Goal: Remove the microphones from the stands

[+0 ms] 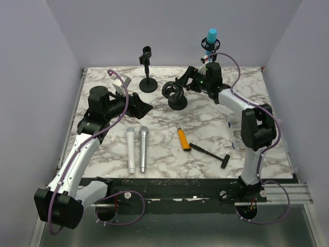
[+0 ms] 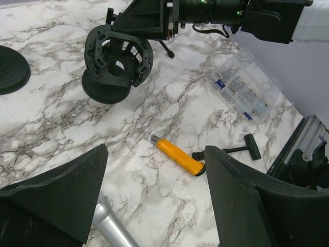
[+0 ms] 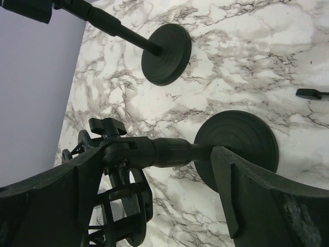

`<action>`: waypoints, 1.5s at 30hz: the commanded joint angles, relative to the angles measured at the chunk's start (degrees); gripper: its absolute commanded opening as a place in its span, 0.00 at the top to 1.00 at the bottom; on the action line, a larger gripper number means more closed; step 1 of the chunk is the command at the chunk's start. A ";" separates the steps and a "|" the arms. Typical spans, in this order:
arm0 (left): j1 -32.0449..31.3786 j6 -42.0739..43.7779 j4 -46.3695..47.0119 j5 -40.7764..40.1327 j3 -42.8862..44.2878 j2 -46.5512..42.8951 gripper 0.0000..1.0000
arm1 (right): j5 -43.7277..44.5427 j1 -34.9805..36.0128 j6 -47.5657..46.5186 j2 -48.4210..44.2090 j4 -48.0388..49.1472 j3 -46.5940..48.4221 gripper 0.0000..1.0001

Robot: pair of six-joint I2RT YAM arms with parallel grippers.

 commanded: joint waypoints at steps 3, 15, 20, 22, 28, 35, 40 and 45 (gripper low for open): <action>0.31 -0.67 1.74 1.70 -0.47 0.52 0.21 | 0.24 -0.13 0.85 -3.96 -8.84 3.02 0.03; 0.27 -1.72 2.35 2.86 -0.60 -0.44 0.21 | -3.12 0.00 13.88 -15.74 5.21 -14.24 0.00; 0.34 -2.38 3.30 3.26 -1.06 -1.50 0.21 | 0.24 1.72 18.80 -19.04 15.72 -24.10 0.00; 0.30 -2.43 3.41 3.38 -1.08 -1.98 0.21 | 0.27 2.44 19.24 -18.74 18.08 -25.50 0.00; 0.28 -2.43 3.58 3.11 -1.41 -2.91 0.21 | -0.26 3.28 21.17 -15.80 23.18 -26.92 0.00; 0.33 -2.34 3.34 2.92 -1.33 -2.95 0.21 | 1.06 3.46 21.15 -12.53 22.79 -24.44 0.00; 0.36 -2.34 3.33 3.05 -1.34 -2.74 0.21 | 2.37 3.50 20.35 -10.44 21.43 -22.48 0.00; 0.36 -2.34 3.31 3.05 -1.34 -2.53 0.21 | 1.31 3.56 21.70 -7.67 22.54 -19.97 0.06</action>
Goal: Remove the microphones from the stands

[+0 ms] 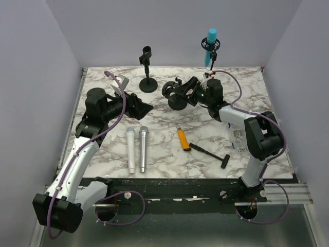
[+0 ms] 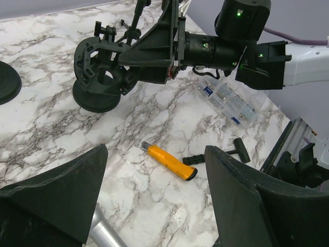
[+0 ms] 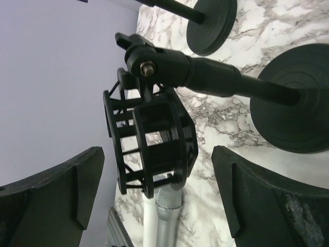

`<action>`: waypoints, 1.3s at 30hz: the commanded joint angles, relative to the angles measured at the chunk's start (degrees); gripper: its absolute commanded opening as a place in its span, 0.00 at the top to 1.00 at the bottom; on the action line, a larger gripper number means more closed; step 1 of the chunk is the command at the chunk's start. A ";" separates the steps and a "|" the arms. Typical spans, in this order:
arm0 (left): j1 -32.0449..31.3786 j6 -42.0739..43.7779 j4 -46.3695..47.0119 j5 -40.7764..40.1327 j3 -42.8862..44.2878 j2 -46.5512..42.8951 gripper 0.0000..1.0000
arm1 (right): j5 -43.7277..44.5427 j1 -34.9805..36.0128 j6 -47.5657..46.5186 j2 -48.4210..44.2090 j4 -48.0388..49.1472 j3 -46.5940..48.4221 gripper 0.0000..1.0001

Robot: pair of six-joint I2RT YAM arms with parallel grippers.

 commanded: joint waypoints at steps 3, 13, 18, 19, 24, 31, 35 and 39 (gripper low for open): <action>0.35 0.00 1.11 1.26 -0.47 -0.41 0.21 | 0.94 0.28 1.37 3.96 2.47 4.38 0.10; 1.41 0.46 0.35 1.26 0.12 0.01 0.21 | -0.29 0.19 7.99 6.38 1.04 6.68 0.48; 2.27 0.91 -2.20 -0.16 1.51 0.35 0.21 | -1.81 0.15 15.16 8.45 3.70 7.35 0.58; 2.41 0.83 -1.93 -0.65 1.26 0.11 0.21 | -2.11 0.19 17.33 9.31 5.03 7.78 0.61; 4.22 -0.53 -0.71 0.98 0.90 -1.06 0.21 | -1.95 0.73 23.49 13.95 14.16 12.88 0.67; 6.59 -3.22 1.36 2.91 -0.13 -1.57 0.21 | 6.60 1.94 10.61 21.53 6.16 27.67 0.66; 7.97 -4.09 -0.78 4.89 1.62 0.04 0.21 | 8.54 2.23 4.73 25.78 0.60 36.01 0.66; 8.49 -4.02 -1.08 4.16 1.72 0.84 0.21 | 9.96 2.65 1.93 28.86 -2.74 40.81 0.65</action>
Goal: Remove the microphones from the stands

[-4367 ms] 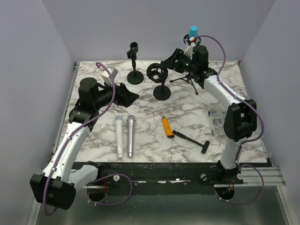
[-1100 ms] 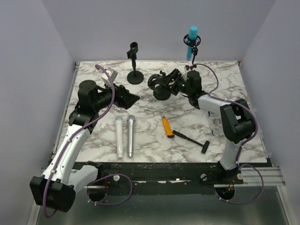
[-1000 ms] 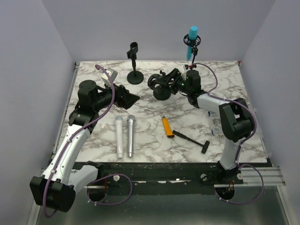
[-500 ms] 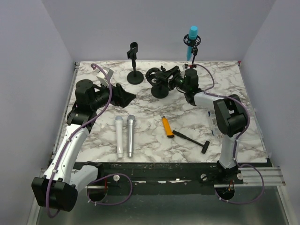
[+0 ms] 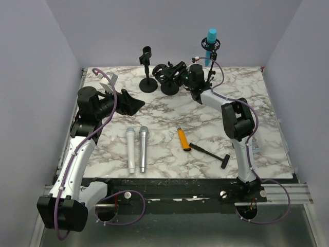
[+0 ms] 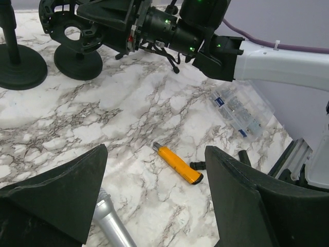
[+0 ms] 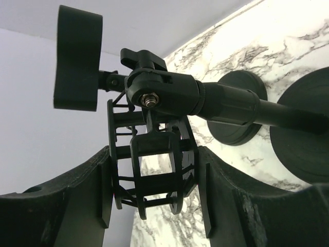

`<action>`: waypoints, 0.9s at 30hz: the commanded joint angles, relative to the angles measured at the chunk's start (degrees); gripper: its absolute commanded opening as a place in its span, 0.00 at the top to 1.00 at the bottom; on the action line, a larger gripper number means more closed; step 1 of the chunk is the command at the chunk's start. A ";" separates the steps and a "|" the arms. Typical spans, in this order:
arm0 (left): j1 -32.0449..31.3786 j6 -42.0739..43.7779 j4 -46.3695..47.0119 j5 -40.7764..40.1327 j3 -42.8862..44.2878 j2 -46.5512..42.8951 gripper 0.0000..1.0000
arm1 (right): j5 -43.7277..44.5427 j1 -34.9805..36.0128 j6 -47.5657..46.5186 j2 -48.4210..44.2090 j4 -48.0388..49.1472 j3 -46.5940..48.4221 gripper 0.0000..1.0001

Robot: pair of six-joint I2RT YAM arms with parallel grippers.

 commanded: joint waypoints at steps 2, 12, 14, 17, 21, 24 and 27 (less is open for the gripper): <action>1.78 -2.05 1.26 3.69 0.89 0.25 0.21 | 3.84 0.58 -7.42 4.05 -4.15 8.98 0.62; 4.55 -4.33 3.52 5.29 0.01 2.98 0.19 | 5.93 0.69 -16.78 1.69 -16.31 13.69 0.10; 4.97 -4.79 3.36 5.98 0.40 4.26 0.19 | 5.57 0.69 -18.61 0.21 -19.83 13.39 0.04; 5.16 -5.60 4.19 7.26 0.03 4.41 0.13 | 4.34 0.69 -20.34 -2.88 -23.16 11.16 0.01; 5.23 -4.46 4.39 5.97 -0.18 3.73 0.08 | 4.25 0.77 -20.71 -10.62 -20.33 0.59 0.00; 5.38 -5.26 4.71 7.50 0.24 4.99 0.01 | 3.49 0.75 -21.98 -15.04 -21.86 -2.66 0.00; 5.34 -5.76 6.59 6.88 -0.73 3.59 0.02 | 3.87 0.77 -22.78 -20.36 -21.69 -8.11 0.00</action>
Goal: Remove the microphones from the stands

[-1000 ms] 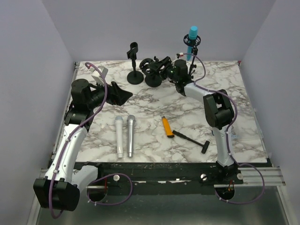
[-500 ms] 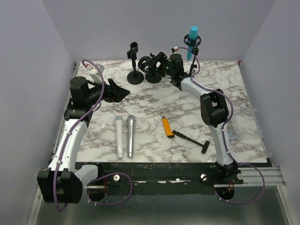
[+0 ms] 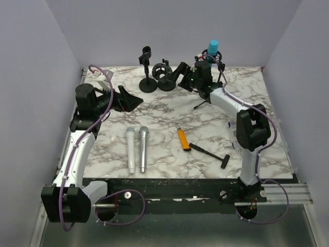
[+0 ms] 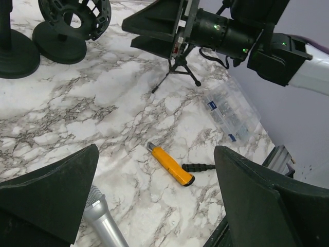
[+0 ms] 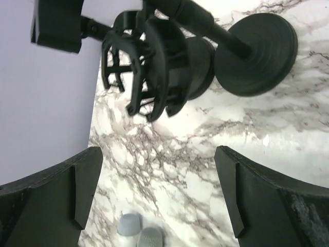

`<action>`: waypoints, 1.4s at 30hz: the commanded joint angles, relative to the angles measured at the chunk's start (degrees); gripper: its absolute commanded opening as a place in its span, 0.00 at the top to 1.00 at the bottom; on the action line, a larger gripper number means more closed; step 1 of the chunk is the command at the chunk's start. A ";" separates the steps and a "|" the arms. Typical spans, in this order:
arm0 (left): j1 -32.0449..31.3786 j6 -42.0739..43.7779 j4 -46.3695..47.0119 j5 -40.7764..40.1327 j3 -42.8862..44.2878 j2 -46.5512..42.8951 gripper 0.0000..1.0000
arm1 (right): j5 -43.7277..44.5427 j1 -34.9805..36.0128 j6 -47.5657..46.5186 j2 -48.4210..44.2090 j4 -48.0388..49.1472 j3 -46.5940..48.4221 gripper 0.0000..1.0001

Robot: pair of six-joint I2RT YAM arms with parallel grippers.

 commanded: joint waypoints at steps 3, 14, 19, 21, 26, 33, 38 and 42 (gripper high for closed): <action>0.47 -1.17 3.93 0.05 -0.35 -0.73 0.01 | 1.67 0.14 -5.66 -12.92 0.29 -9.28 0.00; -0.63 -0.48 6.36 -6.52 -2.89 -4.03 0.02 | 5.51 -3.38 -12.54 -25.53 -3.80 -20.88 0.00; -1.17 -1.05 10.87 -10.64 -5.97 -6.83 0.01 | 4.88 -6.18 -14.57 -26.43 -7.43 -20.38 0.00; -1.15 -2.56 11.24 -9.18 -5.74 -6.14 0.01 | 2.41 -6.67 -15.13 -26.67 -3.51 -21.66 0.00; -1.36 -2.69 15.05 -7.57 -7.21 -7.35 0.01 | -7.76 -6.75 -14.02 -19.95 5.45 -18.74 0.00; -1.50 -2.00 16.11 -6.99 -8.22 -8.56 0.02 | -8.93 -6.76 -18.79 -15.40 8.28 -15.11 0.00; -1.50 -2.02 14.62 -6.83 -7.32 -7.24 0.01 | -7.07 -6.75 -21.33 -11.72 4.94 -6.32 0.00; -1.66 -2.83 15.28 -5.98 -7.52 -7.32 0.02 | -4.81 -6.73 -22.97 -10.56 1.47 -0.87 0.00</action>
